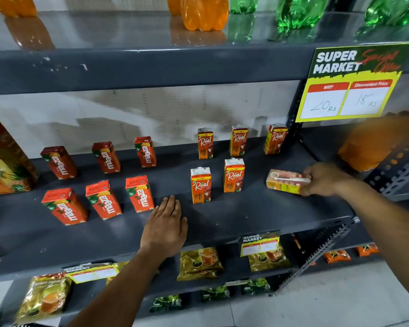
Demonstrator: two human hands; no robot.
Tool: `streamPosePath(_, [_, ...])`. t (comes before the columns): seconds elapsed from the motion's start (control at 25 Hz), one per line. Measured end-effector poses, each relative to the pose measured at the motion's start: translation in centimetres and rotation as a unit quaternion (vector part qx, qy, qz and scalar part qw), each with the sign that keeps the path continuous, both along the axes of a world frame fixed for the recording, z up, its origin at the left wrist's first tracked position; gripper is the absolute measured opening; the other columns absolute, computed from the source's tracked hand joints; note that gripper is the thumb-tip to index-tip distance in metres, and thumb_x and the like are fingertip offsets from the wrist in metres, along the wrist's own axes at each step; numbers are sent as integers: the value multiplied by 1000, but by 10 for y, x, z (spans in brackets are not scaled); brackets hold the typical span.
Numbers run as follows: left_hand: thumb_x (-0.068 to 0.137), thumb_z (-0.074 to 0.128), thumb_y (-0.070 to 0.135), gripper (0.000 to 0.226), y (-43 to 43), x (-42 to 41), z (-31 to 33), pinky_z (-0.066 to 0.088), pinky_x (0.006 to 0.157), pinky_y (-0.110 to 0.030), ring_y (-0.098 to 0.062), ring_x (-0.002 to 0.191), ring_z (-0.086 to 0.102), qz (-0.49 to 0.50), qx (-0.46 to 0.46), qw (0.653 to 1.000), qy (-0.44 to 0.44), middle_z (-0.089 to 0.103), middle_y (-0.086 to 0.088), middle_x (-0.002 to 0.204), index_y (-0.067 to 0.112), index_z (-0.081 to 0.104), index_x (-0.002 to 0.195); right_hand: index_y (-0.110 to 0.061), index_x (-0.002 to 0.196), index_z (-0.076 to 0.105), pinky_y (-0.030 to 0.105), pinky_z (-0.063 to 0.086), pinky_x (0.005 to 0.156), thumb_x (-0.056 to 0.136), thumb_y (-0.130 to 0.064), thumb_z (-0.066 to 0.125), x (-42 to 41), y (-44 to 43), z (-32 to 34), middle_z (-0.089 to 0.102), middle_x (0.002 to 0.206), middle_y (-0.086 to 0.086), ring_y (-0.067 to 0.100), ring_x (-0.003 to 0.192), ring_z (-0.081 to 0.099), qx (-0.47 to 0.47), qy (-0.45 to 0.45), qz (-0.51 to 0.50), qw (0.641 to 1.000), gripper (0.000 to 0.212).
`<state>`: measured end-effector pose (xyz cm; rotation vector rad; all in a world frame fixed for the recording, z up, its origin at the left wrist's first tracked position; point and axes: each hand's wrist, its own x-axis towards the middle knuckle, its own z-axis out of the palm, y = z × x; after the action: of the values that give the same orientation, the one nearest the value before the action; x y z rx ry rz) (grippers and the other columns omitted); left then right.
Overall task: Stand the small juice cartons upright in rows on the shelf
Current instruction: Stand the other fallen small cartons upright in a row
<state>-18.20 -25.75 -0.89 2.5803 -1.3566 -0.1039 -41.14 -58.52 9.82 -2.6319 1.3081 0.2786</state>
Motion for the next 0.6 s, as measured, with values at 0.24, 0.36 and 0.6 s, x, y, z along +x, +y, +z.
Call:
streamPosePath(0.24, [100, 24, 40, 60, 1, 0, 0, 2, 118, -32, -19, 149, 3, 4, -8, 1000, 4, 9, -7, 162, 9, 16, 151, -34, 113, 59, 36, 51, 83, 78, -20, 66, 46, 3, 26, 59, 123, -2, 25, 110, 58, -147, -57, 212, 965, 38])
streamPosePath(0.36, [100, 25, 40, 60, 2, 0, 0, 2, 118, -32, -20, 149, 5, 3, -14, 1000, 4, 11, -7, 162, 9, 17, 151, -31, 128, 54, 41, 47, 98, 80, -3, 62, 56, 5, 30, 53, 137, -4, 23, 126, 48, -186, 14, 328, 926, 57])
streamPosePath(0.6, [100, 25, 40, 60, 2, 0, -1, 2, 117, -31, -21, 149, 5, -3, -18, 1000, 2, 11, -9, 162, 8, 17, 150, -25, 136, 51, 39, 42, 105, 82, -9, 62, 66, 11, 44, 53, 142, -2, 22, 131, 47, -144, 61, 348, 925, 57])
